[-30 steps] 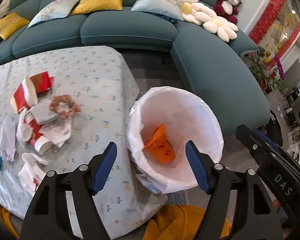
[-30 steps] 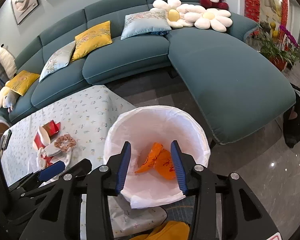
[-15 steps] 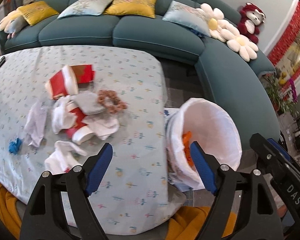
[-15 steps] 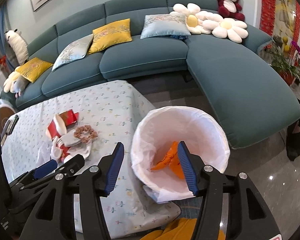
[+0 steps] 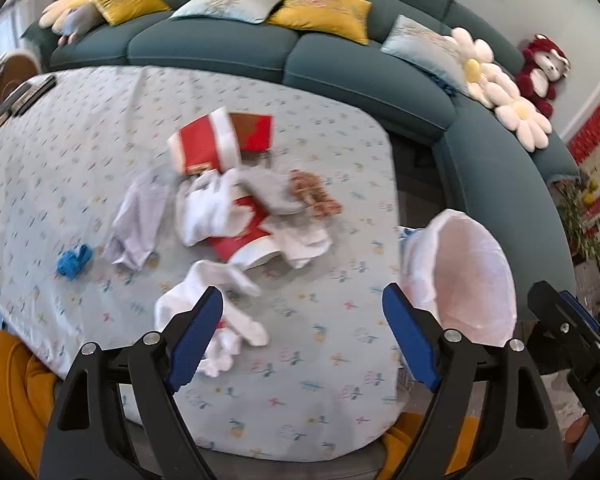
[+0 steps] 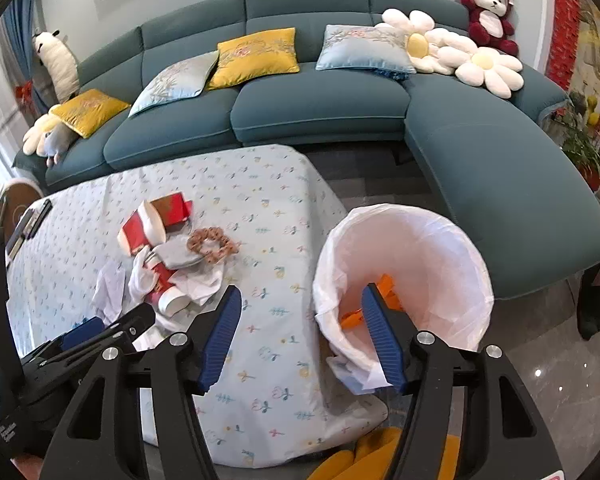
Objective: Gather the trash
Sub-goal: 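Move the left tool back to the white glove and grasp it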
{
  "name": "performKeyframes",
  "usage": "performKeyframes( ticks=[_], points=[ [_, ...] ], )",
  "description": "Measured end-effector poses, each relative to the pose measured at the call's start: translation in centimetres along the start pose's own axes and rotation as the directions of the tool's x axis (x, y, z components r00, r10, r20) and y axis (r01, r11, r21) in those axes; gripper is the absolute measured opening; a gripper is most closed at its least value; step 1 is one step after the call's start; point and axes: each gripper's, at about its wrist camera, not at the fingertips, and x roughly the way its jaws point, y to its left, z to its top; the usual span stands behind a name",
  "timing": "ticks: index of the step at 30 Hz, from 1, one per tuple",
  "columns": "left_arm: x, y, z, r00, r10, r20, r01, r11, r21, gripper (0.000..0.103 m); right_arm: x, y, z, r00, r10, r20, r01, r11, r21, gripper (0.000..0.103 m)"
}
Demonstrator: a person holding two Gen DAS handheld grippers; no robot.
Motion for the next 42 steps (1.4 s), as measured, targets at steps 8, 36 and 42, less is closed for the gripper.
performKeyframes(
  ticks=[8, 36, 42],
  points=[
    [0.6, 4.2, -0.8, 0.999, 0.04, -0.028, -0.042, 0.997, -0.062, 0.078, 0.9, 2.9, -1.3, 0.999, 0.013, -0.033, -0.015, 0.999, -0.039, 0.062],
    [10.3, 10.0, -2.4, 0.961, 0.098, -0.258, -0.133, 0.983, -0.122, 0.068, 9.1, 10.1, -2.3, 0.976, 0.032, -0.216, -0.059, 0.991, -0.119, 0.062],
    [9.9, 10.3, -1.3, 0.964, 0.015, -0.265, -0.044, 0.993, -0.107, 0.014, 10.9, 12.1, -1.4, 0.969, 0.06, -0.24, -0.093, 0.988, -0.127, 0.062]
  ],
)
